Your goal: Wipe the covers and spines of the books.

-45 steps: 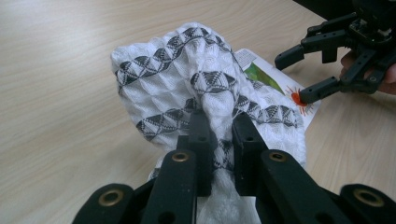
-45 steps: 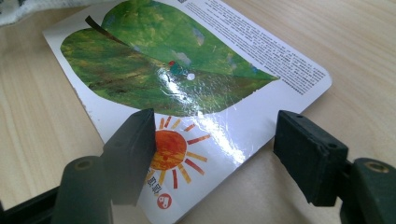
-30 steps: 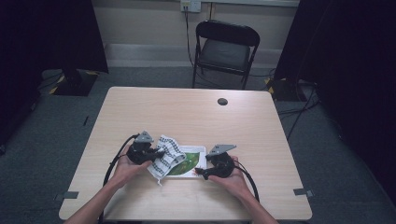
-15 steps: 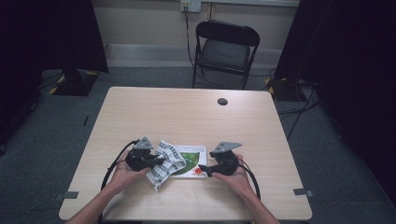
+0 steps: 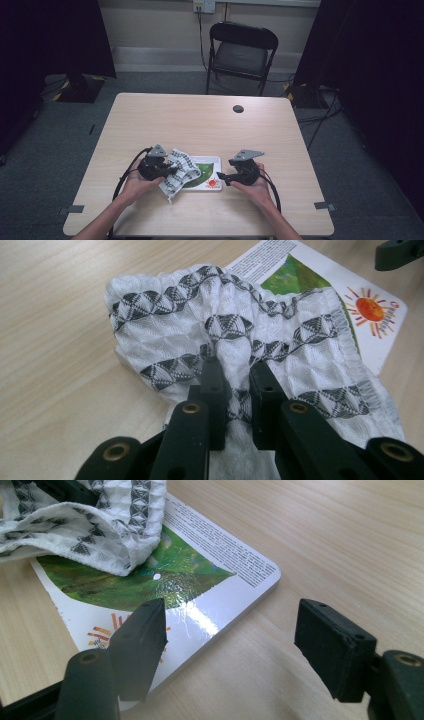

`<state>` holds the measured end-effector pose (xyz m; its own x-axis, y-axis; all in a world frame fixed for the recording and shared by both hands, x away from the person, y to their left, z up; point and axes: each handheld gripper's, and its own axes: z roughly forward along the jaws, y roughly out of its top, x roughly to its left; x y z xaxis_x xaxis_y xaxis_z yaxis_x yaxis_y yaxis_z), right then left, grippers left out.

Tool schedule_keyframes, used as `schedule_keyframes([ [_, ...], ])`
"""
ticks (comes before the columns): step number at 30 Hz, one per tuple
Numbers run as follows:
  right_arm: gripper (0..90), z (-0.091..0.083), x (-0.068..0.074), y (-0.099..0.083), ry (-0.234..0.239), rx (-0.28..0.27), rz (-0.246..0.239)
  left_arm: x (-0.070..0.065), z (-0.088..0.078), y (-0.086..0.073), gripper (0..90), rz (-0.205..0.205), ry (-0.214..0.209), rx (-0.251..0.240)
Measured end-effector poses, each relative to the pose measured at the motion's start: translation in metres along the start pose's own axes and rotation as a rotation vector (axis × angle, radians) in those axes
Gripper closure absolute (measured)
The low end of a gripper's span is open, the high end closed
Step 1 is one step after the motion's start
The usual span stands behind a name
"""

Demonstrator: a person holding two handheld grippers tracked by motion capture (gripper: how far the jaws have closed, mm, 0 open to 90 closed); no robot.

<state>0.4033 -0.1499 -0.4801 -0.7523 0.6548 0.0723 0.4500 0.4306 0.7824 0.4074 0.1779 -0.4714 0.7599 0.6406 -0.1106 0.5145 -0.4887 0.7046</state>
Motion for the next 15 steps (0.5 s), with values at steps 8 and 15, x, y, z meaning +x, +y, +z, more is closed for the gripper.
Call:
schedule_keyframes([
  [8, 28.8, 0.000, 0.002, 0.001, 0.001, 0.001, -0.013, 0.016, 0.010, 0.011, 79.8, -0.057, 0.029, -0.022],
  [15, 28.9, 0.000, 0.000, 0.000, 0.007, -0.003, -0.007, 0.026, 0.018, 0.017, 79.4, -0.074, 0.062, -0.038],
])
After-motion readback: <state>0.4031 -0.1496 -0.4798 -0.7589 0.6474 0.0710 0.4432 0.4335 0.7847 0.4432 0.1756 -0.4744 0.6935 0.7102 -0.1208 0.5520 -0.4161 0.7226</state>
